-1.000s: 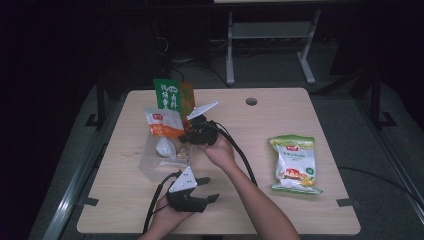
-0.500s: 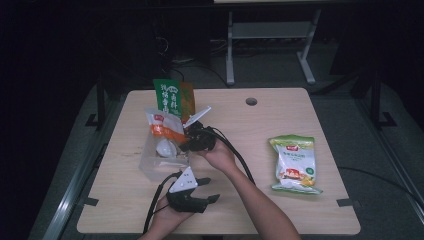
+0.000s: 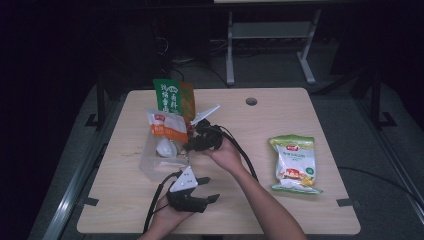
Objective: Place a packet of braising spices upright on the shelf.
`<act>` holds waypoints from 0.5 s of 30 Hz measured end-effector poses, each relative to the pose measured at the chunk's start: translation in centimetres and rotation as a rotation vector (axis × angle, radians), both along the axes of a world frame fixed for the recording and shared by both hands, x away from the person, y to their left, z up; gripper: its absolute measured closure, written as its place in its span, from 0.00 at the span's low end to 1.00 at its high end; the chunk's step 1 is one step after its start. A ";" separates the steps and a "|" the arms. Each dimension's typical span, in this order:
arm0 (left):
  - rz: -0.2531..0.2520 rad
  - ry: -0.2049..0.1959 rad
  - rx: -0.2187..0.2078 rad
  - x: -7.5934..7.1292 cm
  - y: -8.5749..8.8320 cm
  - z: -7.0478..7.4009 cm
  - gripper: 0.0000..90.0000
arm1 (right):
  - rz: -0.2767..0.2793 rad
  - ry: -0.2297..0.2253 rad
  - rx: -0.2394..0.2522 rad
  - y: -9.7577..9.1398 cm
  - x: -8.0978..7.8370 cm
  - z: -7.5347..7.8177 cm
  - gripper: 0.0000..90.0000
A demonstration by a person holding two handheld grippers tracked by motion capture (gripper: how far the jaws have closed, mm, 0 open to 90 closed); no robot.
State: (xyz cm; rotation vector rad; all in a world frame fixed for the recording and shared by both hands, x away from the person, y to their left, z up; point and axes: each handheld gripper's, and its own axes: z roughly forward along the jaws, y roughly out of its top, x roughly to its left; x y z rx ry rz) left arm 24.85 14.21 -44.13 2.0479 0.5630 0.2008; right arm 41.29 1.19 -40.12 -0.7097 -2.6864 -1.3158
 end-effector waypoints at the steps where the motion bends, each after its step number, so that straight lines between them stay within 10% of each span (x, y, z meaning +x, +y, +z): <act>1: 0.003 -0.004 -0.003 0.0 0.0 0.0 0.40 | 0.000 0.000 0.000 0.0 0.0 0.0 0.75; 15: 0.012 -0.003 0.007 0.3 0.0 0.0 0.37 | -0.033 0.013 0.028 -5.6 -0.9 1.3 0.58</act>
